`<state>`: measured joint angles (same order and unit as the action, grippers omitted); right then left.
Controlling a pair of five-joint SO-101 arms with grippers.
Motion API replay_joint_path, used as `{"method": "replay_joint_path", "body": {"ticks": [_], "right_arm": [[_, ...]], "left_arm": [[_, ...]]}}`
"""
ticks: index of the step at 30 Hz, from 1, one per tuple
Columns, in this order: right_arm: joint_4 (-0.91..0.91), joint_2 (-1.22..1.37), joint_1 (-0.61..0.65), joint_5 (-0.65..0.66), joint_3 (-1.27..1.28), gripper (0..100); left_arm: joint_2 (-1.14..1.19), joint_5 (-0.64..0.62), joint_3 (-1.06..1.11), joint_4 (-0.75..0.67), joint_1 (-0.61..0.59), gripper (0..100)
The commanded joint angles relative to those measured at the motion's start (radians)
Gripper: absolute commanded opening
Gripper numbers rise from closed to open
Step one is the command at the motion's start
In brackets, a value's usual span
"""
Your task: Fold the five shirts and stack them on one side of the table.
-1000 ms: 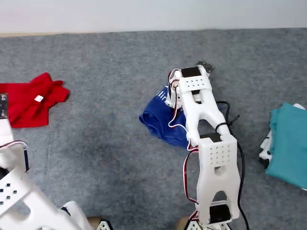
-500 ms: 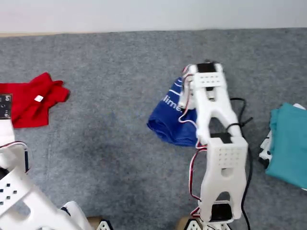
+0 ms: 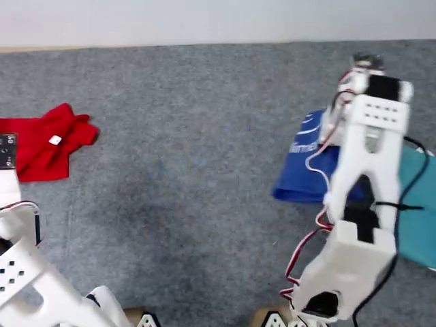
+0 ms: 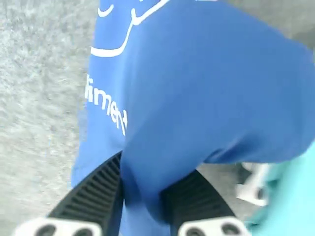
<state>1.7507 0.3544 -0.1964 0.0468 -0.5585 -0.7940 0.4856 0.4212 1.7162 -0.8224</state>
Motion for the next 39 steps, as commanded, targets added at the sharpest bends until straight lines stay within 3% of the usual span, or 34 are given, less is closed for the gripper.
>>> {"method": "replay_joint_path", "body": {"ticks": [1, 17, 27, 39], "right_arm": [[0.044, -0.113, -0.074, 0.068, -0.012, 0.9], [0.047, -0.199, -0.355, 0.310, 0.006, 0.9], [0.045, -0.381, -0.409, 0.371, 0.176, 0.9], [0.044, -0.446, -0.438, 0.365, 0.181, 0.9]], "left_arm": [[-0.014, 0.005, -0.004, 0.006, 0.005, 0], [-0.011, 0.005, -0.004, 0.006, 0.008, 0], [-0.014, 0.005, -0.004, 0.008, 0.006, 0], [-0.014, 0.005, -0.004, 0.035, 0.003, 0]]}}
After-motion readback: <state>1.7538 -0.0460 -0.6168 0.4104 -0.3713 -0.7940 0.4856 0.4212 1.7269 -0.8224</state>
